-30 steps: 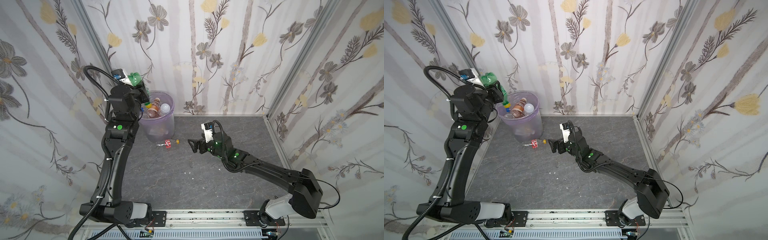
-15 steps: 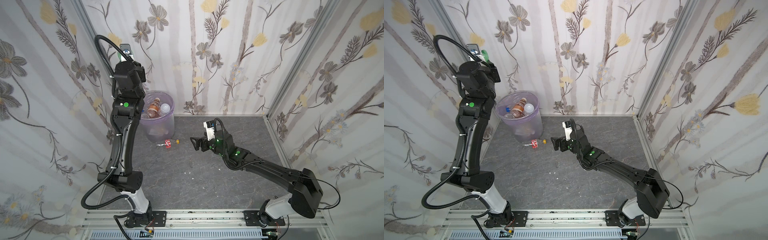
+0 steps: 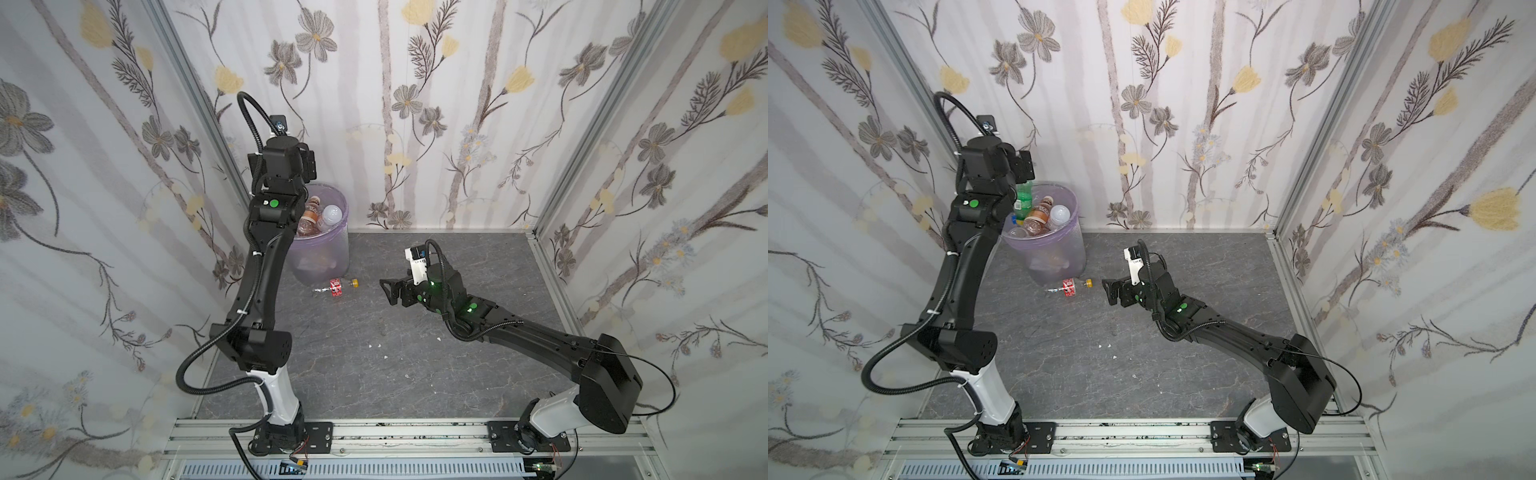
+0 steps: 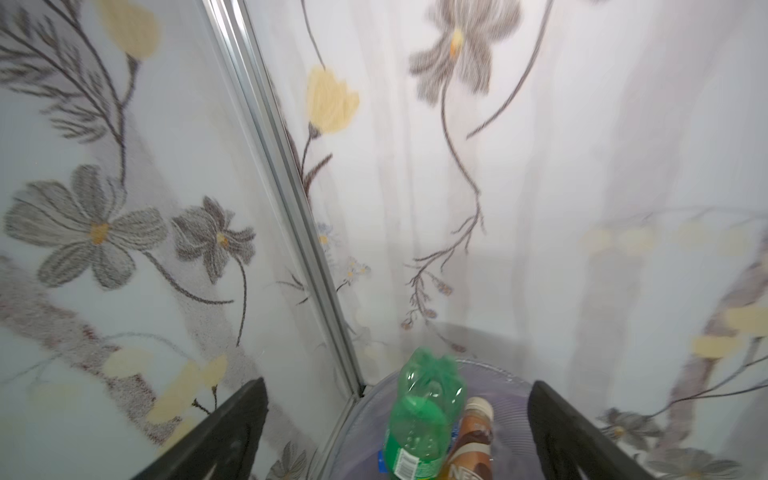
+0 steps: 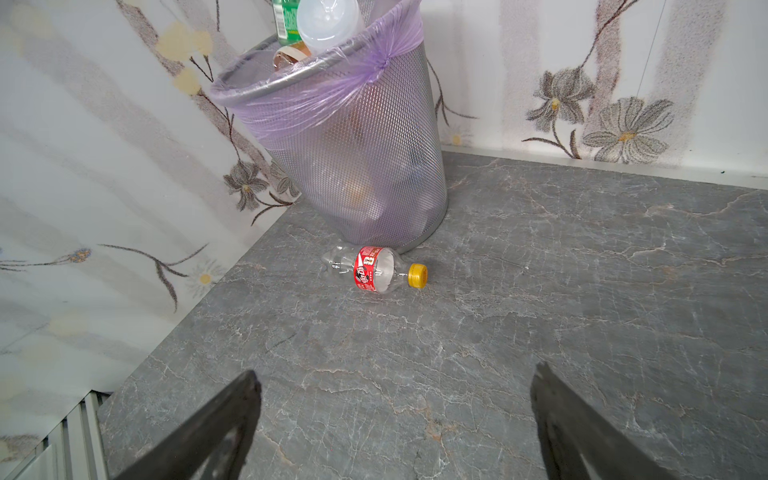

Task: Throw the plastic bottles in the bin
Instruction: 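Drop the Sprite bottle into the bin with the left gripper while the right arm withdraws, then lower the left arm beside the bin while the right gripper reaches the clear red-label bottle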

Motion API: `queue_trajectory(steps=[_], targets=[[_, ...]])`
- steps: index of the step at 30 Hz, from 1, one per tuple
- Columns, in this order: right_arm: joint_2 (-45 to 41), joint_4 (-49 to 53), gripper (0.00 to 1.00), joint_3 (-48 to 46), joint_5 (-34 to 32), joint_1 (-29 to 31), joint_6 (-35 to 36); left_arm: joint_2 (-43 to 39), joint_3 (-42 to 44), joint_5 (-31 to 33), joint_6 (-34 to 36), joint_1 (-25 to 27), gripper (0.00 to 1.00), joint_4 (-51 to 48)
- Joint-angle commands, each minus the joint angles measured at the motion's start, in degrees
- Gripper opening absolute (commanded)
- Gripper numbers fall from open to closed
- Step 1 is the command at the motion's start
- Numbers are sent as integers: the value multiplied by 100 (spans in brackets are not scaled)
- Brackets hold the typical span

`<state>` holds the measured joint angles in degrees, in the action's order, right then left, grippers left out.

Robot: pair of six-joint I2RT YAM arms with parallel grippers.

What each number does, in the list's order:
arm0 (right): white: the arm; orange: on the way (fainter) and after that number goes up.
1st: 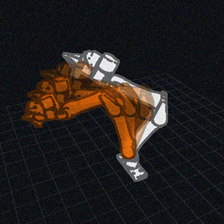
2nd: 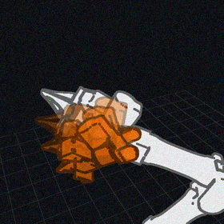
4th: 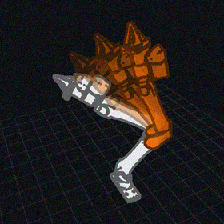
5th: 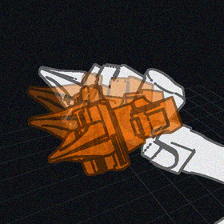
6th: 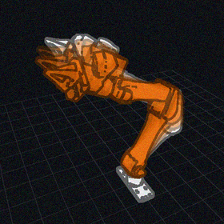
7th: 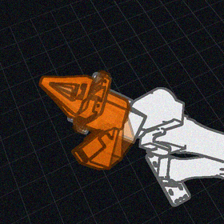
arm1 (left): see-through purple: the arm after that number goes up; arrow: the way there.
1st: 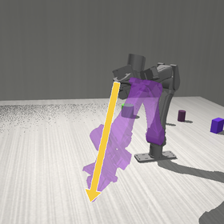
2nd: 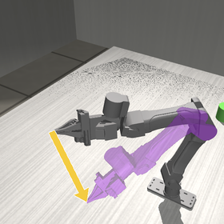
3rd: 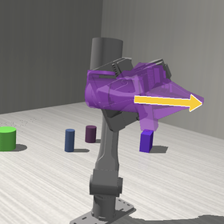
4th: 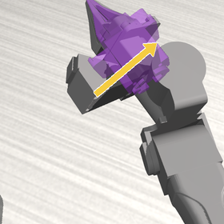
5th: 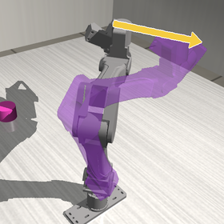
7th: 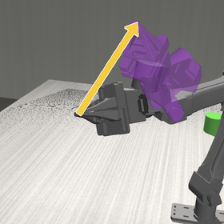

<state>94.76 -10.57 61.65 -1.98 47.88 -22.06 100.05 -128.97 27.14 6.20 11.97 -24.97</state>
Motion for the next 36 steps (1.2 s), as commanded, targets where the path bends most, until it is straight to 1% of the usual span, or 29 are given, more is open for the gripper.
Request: queue_trajectory(steps=[1,4,9,11,12,14,16,22,25,29,30,33,36], targets=[[103,-233,100,3,160,2,-180,-694,430,-641,-754,227,100,150],[155,-317,100,20,263,10,-219,-1154,1141,-1137,-1226,223,100,168],[327,-234,100,120,198,45,-154,-1822,2426,-1600,-1819,204,100,238],[531,-115,100,264,106,46,-114,-2086,3023,-1766,-2087,165,100,280],[636,-17,100,361,51,47,-122,-2194,3282,-1885,-2281,105,100,289],[873,73,100,543,17,53,-236,-2463,3960,-2344,-2860,-116,100,375],[1045,-65,100,588,114,55,-418,-2701,4634,-2690,-3168,-219,100,487],[1831,-163,100,1082,557,38,-874,-3435,6707,-3124,-3721,-434,100,591],[2233,-215,100,1350,803,13,-1014,-3781,7551,-3491,-3934,-684,100,800],[2747,-413,100,1591,1197,-39,-1363,-3880,8293,-3828,-4113,-925,100,1029],[2871,-467,100,1632,1263,-217,-1438,-3866,8451,-3892,-4170,-959,100,1110],[3216,-558,100,1852,1484,-335,-1643,-3740,8872,-4217,-4425,-1108,100,1519],[3530,-522,100,2161,1561,-371,-1753,-3573,9211,-4581,-4734,-1384,100,1962]])
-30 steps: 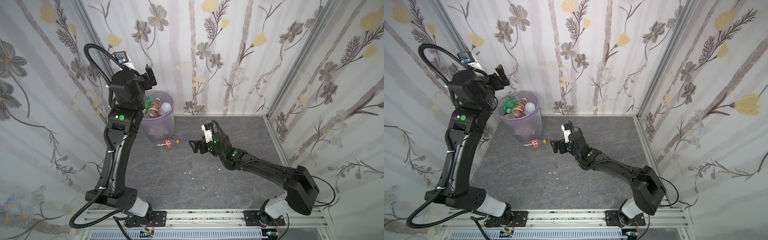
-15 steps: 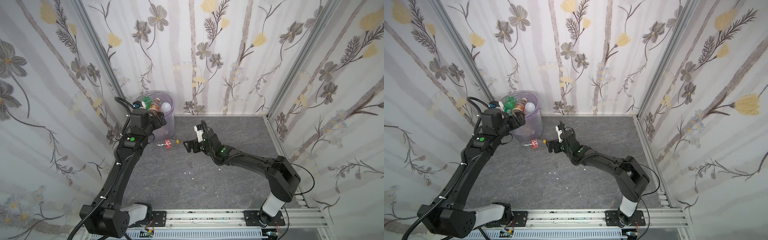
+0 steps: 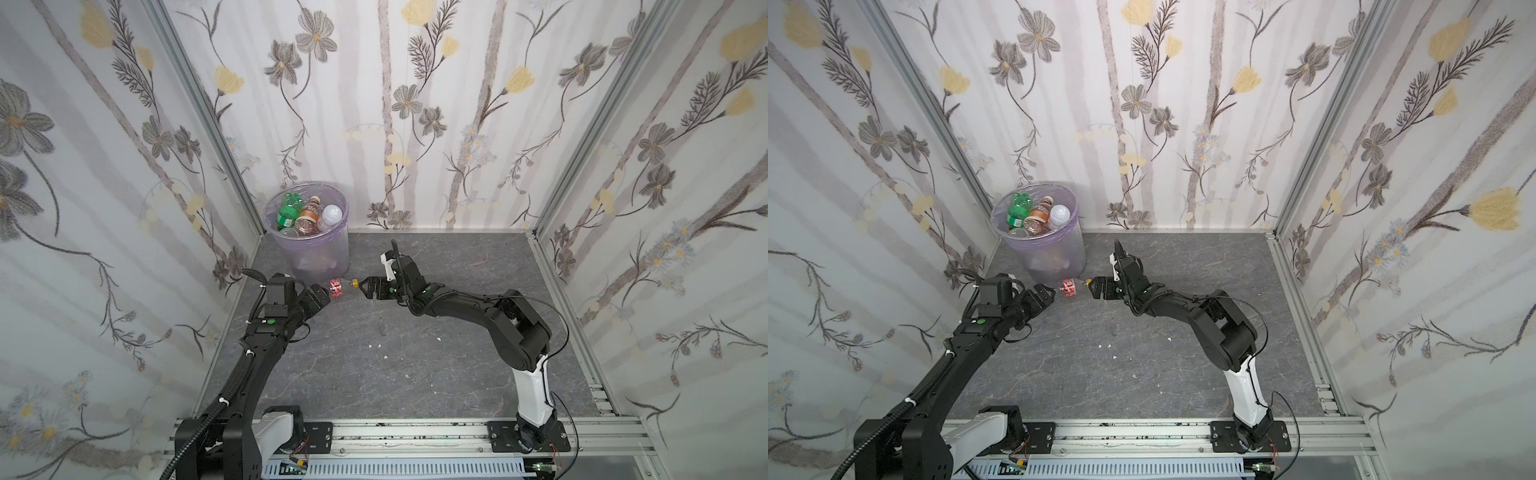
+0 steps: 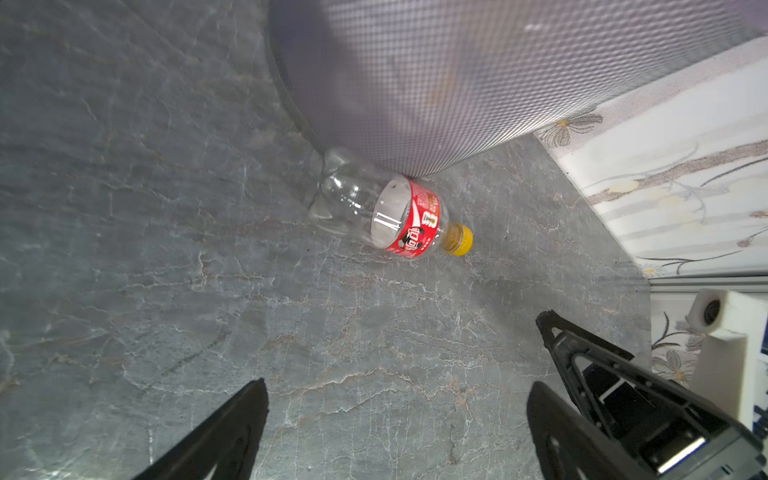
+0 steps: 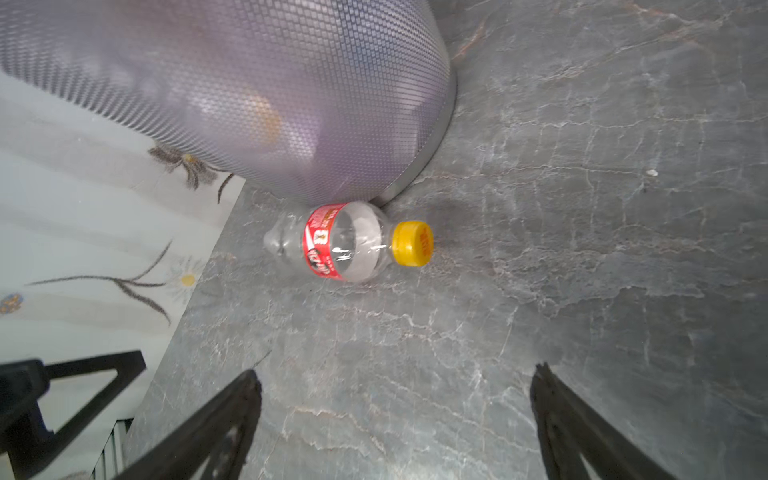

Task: Throw the plastic bottles in the bin
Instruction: 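Lower the left arm beside the bin while the right gripper reaches the clear red-label bottle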

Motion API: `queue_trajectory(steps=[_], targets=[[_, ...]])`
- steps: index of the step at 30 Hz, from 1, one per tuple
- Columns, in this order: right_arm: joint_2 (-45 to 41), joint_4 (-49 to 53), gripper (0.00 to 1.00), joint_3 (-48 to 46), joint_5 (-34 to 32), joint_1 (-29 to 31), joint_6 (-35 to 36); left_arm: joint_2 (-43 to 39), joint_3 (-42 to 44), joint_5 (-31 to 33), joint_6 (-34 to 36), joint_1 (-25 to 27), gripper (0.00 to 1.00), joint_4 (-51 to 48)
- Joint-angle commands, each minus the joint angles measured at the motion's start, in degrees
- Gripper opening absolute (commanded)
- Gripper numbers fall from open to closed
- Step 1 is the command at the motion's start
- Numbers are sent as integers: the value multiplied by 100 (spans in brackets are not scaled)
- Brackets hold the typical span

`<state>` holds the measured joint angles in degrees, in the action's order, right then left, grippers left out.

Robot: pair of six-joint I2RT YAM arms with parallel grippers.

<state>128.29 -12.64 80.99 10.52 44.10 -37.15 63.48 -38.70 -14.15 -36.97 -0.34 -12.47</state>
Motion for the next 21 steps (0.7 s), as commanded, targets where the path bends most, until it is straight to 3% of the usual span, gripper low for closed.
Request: queue_trajectory(steps=[1,13,21], targets=[[288,-305,100,332,388,-11,-312,142,298,-543,-511,-239,100,869],[1312,-431,100,1398,846,-106,-962,572,897,-873,-1051,-733,100,1875],[1664,-432,95,1717,936,-108,-1145,821,1117,-766,-1724,-785,100,2765]])
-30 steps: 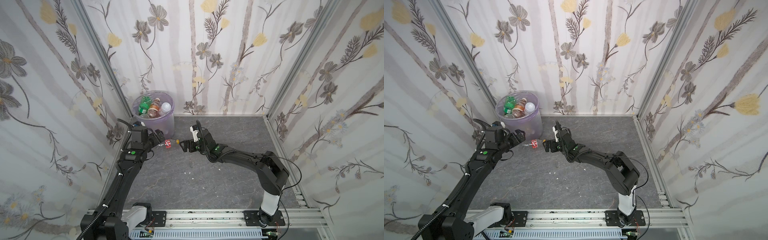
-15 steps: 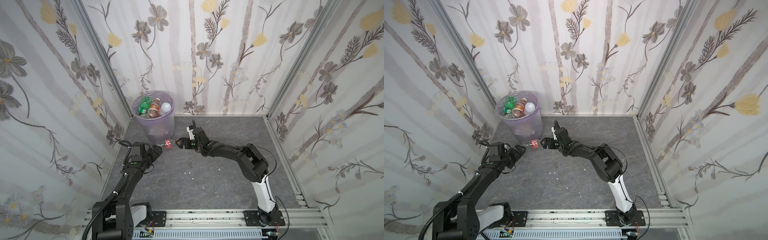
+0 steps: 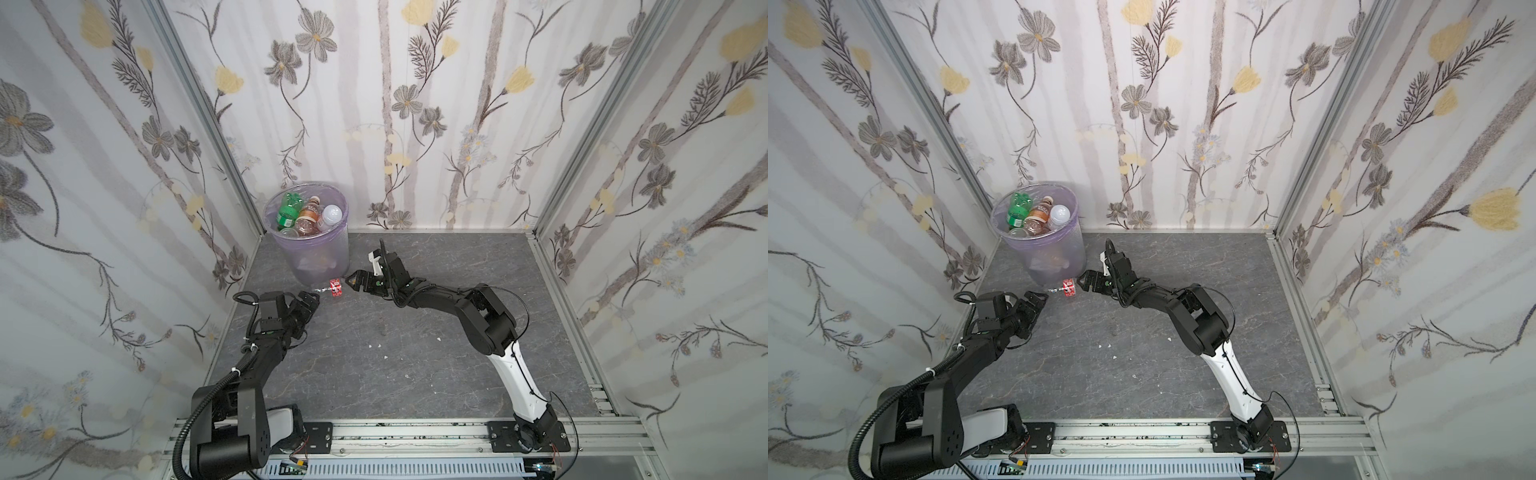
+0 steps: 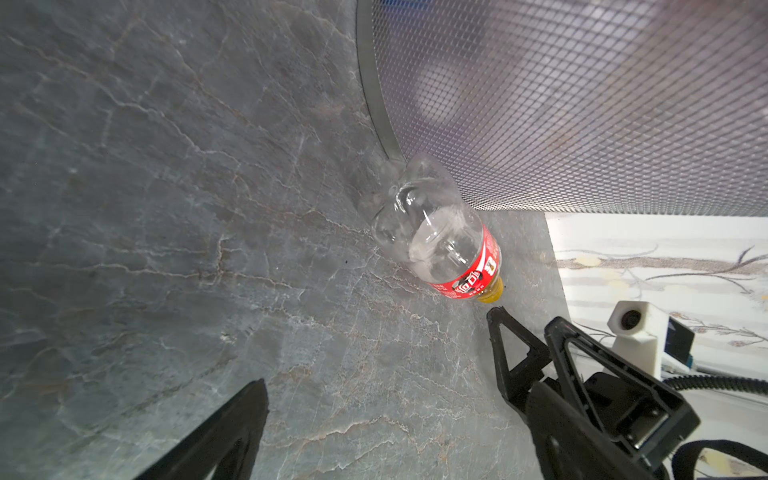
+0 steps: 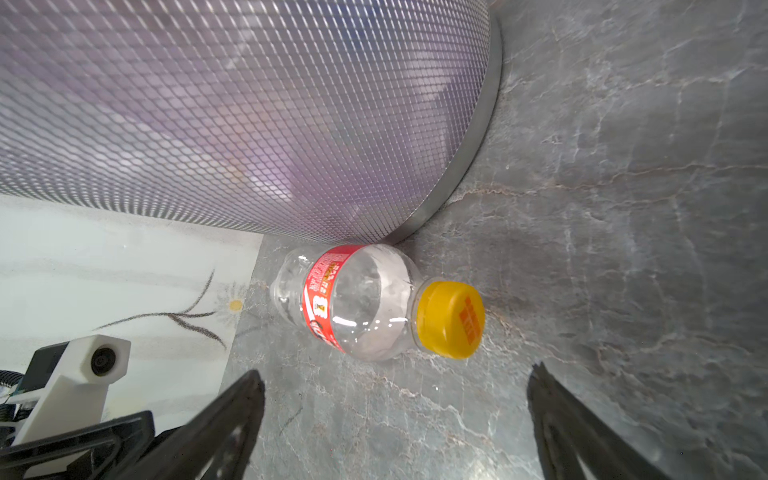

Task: Throw the plastic bottles in the bin
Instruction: 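Close the right gripper on the red-label bottle's yellow cap end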

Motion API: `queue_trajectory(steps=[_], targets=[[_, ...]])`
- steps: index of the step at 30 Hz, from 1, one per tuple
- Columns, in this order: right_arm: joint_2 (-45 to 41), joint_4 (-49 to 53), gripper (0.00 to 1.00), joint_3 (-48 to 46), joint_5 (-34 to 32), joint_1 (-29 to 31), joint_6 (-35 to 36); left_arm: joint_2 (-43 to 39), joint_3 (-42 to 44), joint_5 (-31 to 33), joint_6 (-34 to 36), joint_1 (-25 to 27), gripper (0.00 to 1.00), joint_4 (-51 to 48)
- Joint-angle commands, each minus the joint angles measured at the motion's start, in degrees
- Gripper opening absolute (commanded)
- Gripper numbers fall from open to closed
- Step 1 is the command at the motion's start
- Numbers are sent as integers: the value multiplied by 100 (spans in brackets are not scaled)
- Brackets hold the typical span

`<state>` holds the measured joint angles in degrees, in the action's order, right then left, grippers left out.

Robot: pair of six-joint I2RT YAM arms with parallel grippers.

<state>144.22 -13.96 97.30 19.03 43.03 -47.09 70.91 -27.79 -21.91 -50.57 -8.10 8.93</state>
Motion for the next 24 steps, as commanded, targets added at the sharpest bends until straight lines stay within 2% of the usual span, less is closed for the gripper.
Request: queue_trajectory(steps=[1,18,24], targets=[[94,-309,95,98,101,0,-167,97,9,33,-374,-14,100,665],[658,-447,84,648,233,-5,-511,1140,-369,190,-598,-46,100,1143],[760,-568,76,747,242,-13,-645,1368,-412,157,-621,-37,100,1224]])
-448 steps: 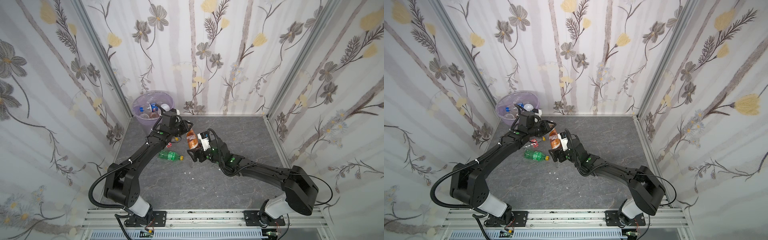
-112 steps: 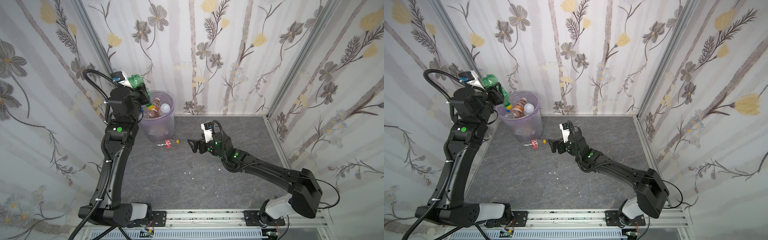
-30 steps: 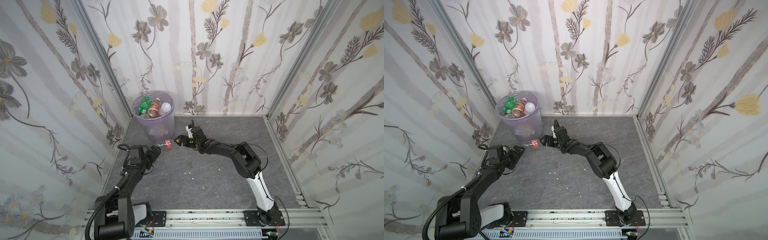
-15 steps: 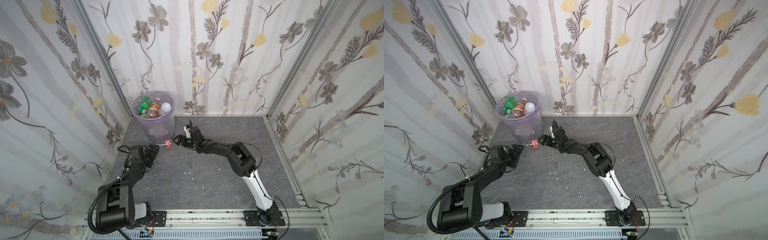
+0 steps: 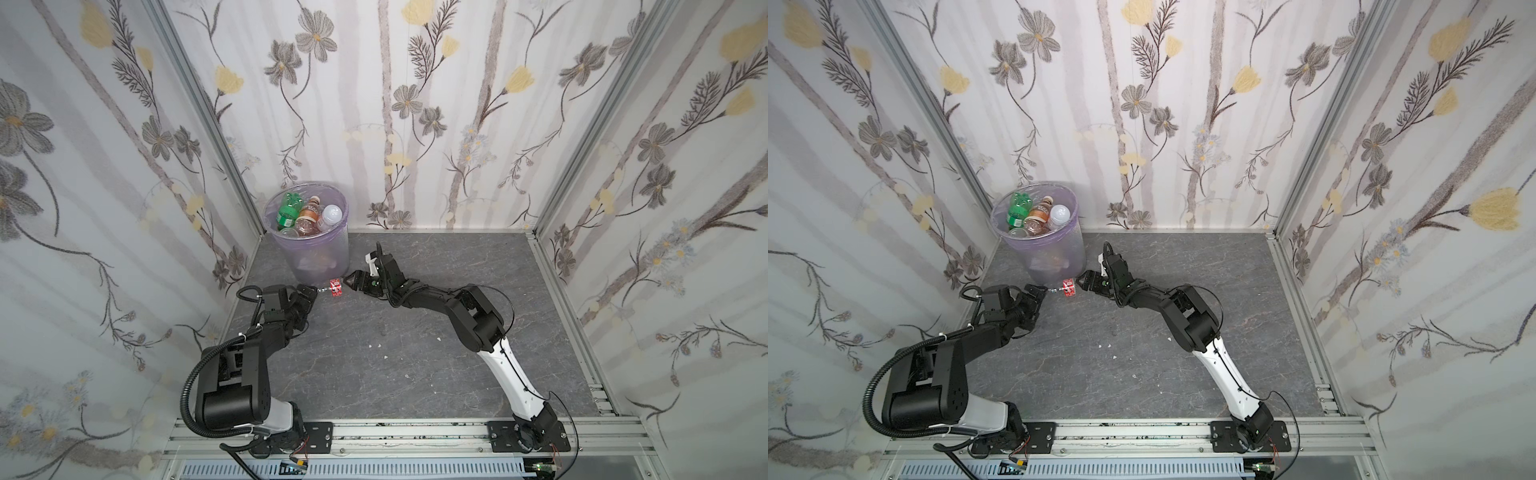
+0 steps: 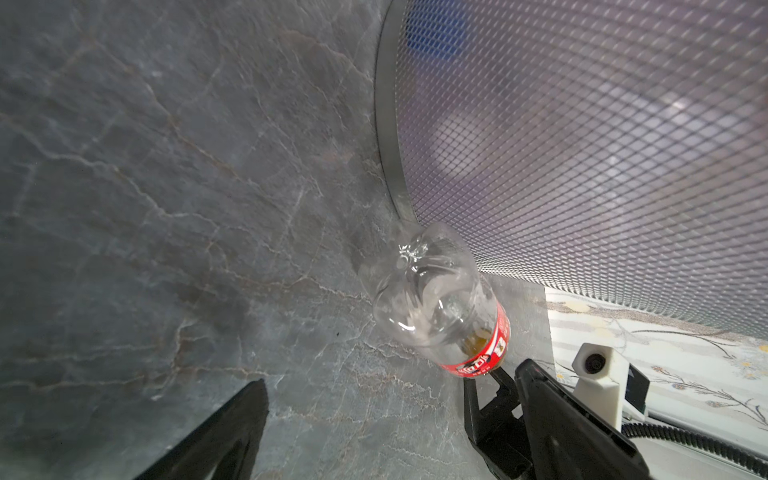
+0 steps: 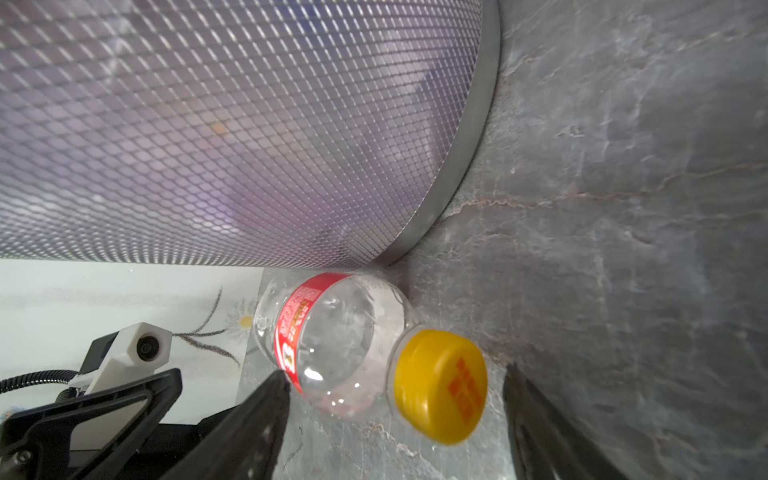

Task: Throw the plastic bottles in the bin
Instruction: 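Close the right gripper on the red-label bottle's yellow cap end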

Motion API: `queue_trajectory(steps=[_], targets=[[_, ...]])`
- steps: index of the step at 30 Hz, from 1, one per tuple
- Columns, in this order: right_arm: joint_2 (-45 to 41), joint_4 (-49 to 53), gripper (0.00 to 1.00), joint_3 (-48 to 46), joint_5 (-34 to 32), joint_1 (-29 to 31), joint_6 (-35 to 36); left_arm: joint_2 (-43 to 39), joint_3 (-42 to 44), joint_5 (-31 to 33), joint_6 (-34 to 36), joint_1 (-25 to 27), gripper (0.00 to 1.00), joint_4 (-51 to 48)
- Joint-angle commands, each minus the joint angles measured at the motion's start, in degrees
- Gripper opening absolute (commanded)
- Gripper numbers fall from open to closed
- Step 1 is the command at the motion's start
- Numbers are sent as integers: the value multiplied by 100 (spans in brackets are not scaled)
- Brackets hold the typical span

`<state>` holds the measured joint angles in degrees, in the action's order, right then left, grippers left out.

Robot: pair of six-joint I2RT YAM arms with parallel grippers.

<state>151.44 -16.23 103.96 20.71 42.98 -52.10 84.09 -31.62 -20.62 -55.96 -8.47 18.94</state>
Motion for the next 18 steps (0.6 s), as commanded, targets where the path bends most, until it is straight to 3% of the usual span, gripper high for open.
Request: queue_trajectory(steps=[1,18], targets=[[42,-359,74,73,78,-9,-156,65,-32,23,-90,6,100,224],[105,-555,56,69,69,0,-510,432,-201,68,-114,323,100,312]])
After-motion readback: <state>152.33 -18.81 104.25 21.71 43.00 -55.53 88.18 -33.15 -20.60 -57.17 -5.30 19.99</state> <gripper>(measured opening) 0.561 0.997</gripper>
